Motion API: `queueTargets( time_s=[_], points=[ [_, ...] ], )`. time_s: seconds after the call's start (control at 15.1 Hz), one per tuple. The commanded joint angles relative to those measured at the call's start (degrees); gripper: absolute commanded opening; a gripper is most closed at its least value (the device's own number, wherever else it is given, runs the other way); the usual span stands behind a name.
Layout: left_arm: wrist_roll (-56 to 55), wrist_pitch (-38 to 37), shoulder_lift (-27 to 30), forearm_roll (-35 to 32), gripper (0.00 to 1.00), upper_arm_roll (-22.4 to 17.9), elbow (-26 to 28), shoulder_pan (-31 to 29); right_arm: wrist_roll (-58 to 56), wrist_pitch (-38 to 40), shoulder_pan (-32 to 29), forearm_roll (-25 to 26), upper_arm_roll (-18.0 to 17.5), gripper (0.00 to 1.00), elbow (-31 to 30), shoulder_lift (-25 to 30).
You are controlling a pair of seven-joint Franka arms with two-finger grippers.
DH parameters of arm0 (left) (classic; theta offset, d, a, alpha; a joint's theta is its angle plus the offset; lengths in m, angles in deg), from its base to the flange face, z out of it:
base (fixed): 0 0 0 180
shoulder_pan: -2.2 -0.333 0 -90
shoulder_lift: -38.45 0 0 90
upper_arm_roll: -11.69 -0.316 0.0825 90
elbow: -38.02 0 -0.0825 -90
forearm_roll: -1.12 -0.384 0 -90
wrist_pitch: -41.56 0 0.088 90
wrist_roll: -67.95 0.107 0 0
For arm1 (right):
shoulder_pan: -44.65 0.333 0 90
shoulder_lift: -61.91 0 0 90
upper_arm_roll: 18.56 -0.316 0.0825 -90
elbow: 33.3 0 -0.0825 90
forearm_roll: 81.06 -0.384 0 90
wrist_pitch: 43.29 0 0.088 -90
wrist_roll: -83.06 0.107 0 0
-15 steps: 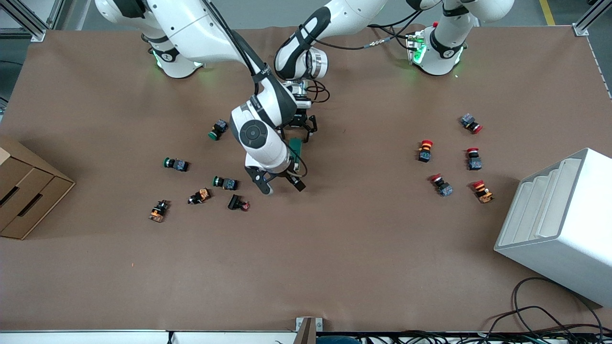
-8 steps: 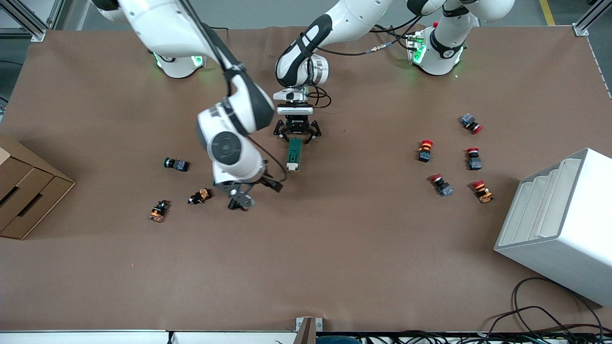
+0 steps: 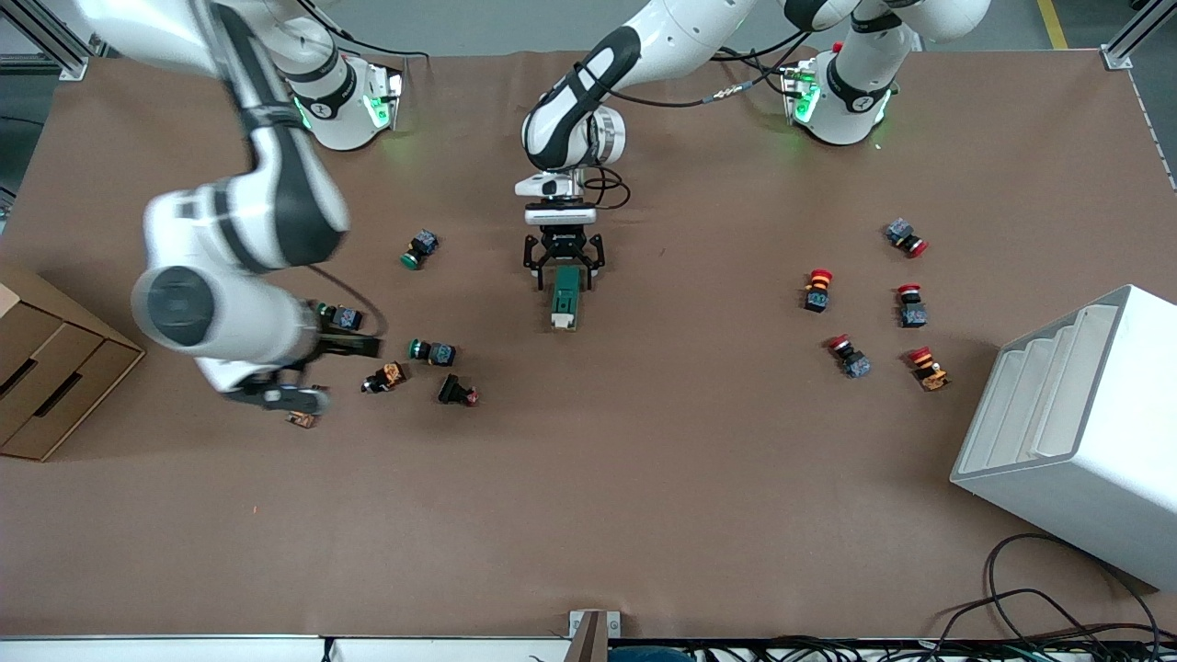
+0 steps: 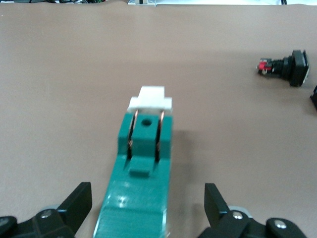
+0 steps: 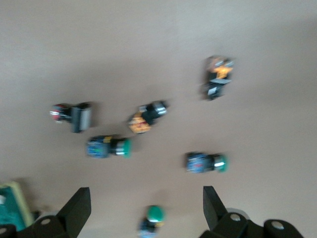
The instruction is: Close load switch with both arms
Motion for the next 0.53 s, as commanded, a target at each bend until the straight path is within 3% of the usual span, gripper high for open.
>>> queueTargets(
  time_s=[0.0, 0.13, 0.33, 0.46],
  points=[
    [8.49, 0.67, 0.77, 7.86, 1.0, 0.19, -5.36, -0.35, -10.91, 2.93, -6.27, 2.93, -1.44, 1.0, -1.6, 4.82],
    [13.77, 0.58, 1.21, 14.1, 1.0, 0.19, -9.24, -0.35, -15.5, 7.14, -9.61, 3.73, -1.44, 1.0, 0.06, 6.75],
    [16.17, 0.58, 4.02, 18.86, 1.0, 0.37, -10.74, -1.93, -17.71, 16.98, -13.57, 4.78, -1.44, 1.0, 8.13, 6.76],
    [17.66, 0.58, 7.0, 25.17, 1.0, 0.37, -10.83, -3.07, -18.51, 18.76, -15.07, 4.87, -1.44, 1.0, 10.44, 6.76]
  ],
)
